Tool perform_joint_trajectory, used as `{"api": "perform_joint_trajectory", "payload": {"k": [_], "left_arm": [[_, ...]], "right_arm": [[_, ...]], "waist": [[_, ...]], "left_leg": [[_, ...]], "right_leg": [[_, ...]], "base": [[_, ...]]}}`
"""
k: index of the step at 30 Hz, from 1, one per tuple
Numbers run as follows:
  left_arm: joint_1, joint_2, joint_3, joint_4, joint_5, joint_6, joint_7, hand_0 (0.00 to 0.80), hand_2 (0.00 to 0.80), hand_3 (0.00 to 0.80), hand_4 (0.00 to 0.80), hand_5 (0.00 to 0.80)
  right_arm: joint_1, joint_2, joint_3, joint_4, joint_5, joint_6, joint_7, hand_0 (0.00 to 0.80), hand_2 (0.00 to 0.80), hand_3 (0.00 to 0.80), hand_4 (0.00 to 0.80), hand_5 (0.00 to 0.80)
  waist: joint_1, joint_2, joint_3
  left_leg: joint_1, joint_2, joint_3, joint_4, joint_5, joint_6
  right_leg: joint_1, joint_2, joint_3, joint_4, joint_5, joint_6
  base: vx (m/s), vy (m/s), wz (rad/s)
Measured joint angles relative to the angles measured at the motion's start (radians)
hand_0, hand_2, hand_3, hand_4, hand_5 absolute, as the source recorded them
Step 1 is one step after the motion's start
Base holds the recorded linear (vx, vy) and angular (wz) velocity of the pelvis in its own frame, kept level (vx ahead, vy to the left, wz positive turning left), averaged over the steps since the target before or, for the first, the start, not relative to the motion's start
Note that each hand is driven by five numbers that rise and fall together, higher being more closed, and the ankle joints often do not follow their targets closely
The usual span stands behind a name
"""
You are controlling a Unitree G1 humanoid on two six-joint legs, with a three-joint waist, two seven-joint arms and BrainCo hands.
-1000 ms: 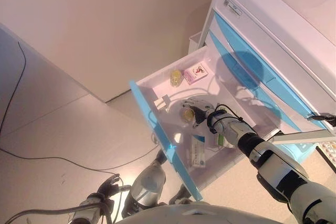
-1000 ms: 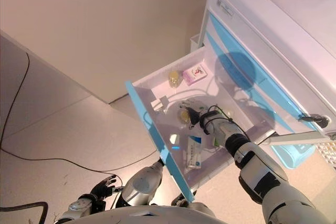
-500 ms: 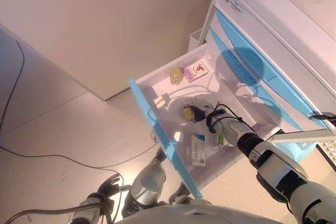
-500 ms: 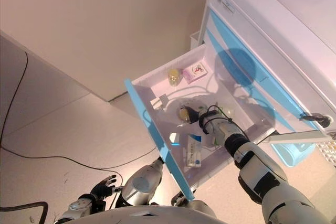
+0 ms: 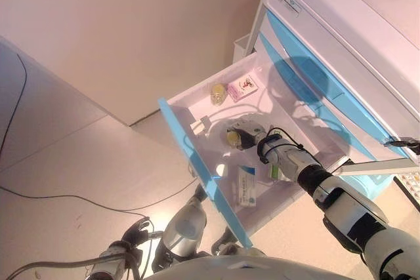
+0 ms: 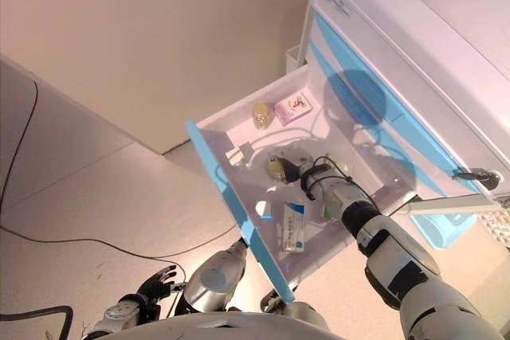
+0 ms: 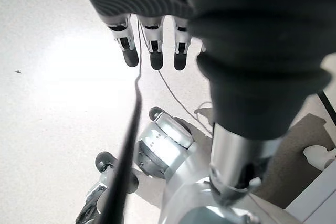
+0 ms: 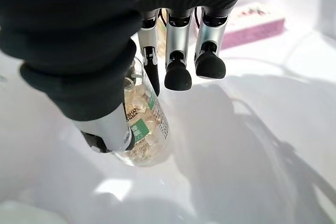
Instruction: Open the drawer and pick up the medicine
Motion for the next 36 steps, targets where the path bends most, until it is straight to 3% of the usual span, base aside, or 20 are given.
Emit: {"api": "perform_joint_trajectory", "payload": {"k": [4, 9, 13, 17, 20, 24, 31, 36], "left_arm": [[-0.002, 0.040, 0.029, 0.000, 0.011, 0.022, 0.000, 0.000, 0.000, 0.000, 0.000, 0.000], [-0.010, 0.083, 0.046, 0.001, 0.042, 0.049, 0.004, 0.000, 0.000, 0.000, 0.000, 0.000], [-0.013, 0.092, 0.047, 0.000, 0.041, 0.066, 0.017, 0.000, 0.000, 0.000, 0.000, 0.000], [0.000, 0.066, 0.046, 0.000, 0.040, 0.067, 0.024, 0.000, 0.000, 0.000, 0.000, 0.000], [0.008, 0.054, 0.045, 0.003, 0.040, 0.068, 0.024, 0.000, 0.000, 0.000, 0.000, 0.000], [0.017, 0.029, 0.045, 0.016, 0.040, 0.082, 0.022, 0.000, 0.000, 0.000, 0.000, 0.000], [0.061, 0.020, 0.035, 0.038, 0.041, 0.090, 0.016, 0.000, 0.000, 0.000, 0.000, 0.000], [0.071, 0.025, 0.006, 0.056, 0.040, 0.109, 0.015, 0.000, 0.000, 0.000, 0.000, 0.000]], "right_arm": [[0.014, -0.129, -0.037, -0.341, 0.218, 0.067, 0.253, 0.800, 0.800, 0.800, 0.800, 0.800], [0.012, -0.292, -0.150, -0.603, 0.551, 0.173, 0.518, 0.800, 0.800, 0.800, 0.800, 0.800], [0.007, -0.354, -0.275, -0.668, 0.734, 0.197, 0.564, 0.800, 0.800, 0.800, 0.800, 0.800], [-0.023, -0.423, -0.386, -0.729, 0.840, 0.211, 0.550, 0.800, 0.800, 0.800, 0.800, 0.800], [-0.072, -0.472, -0.423, -0.726, 0.881, 0.234, 0.515, 0.800, 0.800, 0.800, 0.800, 0.800], [-0.143, -0.537, -0.424, -0.620, 0.918, 0.276, 0.459, 0.800, 0.800, 0.800, 0.800, 0.800], [-0.307, -0.582, -0.414, -0.287, 1.027, 0.370, 0.362, 0.800, 0.800, 0.800, 0.800, 0.800], [-0.514, -0.600, -0.285, -0.022, 1.028, 0.410, 0.349, 0.800, 0.800, 0.800, 0.800, 0.800]], "waist": [[-0.052, -0.044, 0.014], [-0.129, -0.075, -0.004], [-0.194, -0.088, -0.071], [-0.247, -0.070, -0.156], [-0.284, -0.048, -0.194], [-0.302, -0.018, -0.217], [-0.295, -0.015, -0.219], [-0.256, -0.015, -0.219]], "left_leg": [[0.043, 0.009, 0.045, -0.004, -0.006, 0.002], [0.081, 0.027, 0.128, -0.006, -0.017, 0.008], [0.105, 0.039, 0.188, -0.018, -0.023, 0.015], [0.128, 0.041, 0.233, -0.035, -0.025, 0.024], [0.141, 0.042, 0.248, -0.045, -0.023, 0.027], [0.168, 0.043, 0.258, -0.060, -0.020, 0.031], [0.177, 0.040, 0.239, -0.062, -0.019, 0.031], [0.184, 0.037, 0.213, -0.064, -0.019, 0.029]], "right_leg": [[0.021, 0.001, 0.049, 0.003, 0.003, -0.002], [0.022, 0.008, 0.142, 0.002, 0.031, -0.003], [0.018, 0.010, 0.206, -0.005, 0.052, -0.001], [0.019, 0.011, 0.253, -0.019, 0.064, 0.003], [0.019, 0.013, 0.272, -0.019, 0.066, 0.005], [0.043, 0.015, 0.278, -0.032, 0.070, 0.007], [0.071, 0.016, 0.253, -0.052, 0.071, 0.008], [0.096, 0.017, 0.224, -0.071, 0.071, 0.008]], "base": [[0.010, -0.033, -0.33], [0.027, 0.010, -0.54], [0.029, 0.036, -0.46], [0.033, 0.062, -0.35], [0.046, 0.056, -0.19], [0.055, 0.033, -0.07], [0.049, 0.013, 0.09], [0.058, 0.019, 0.16]]}}
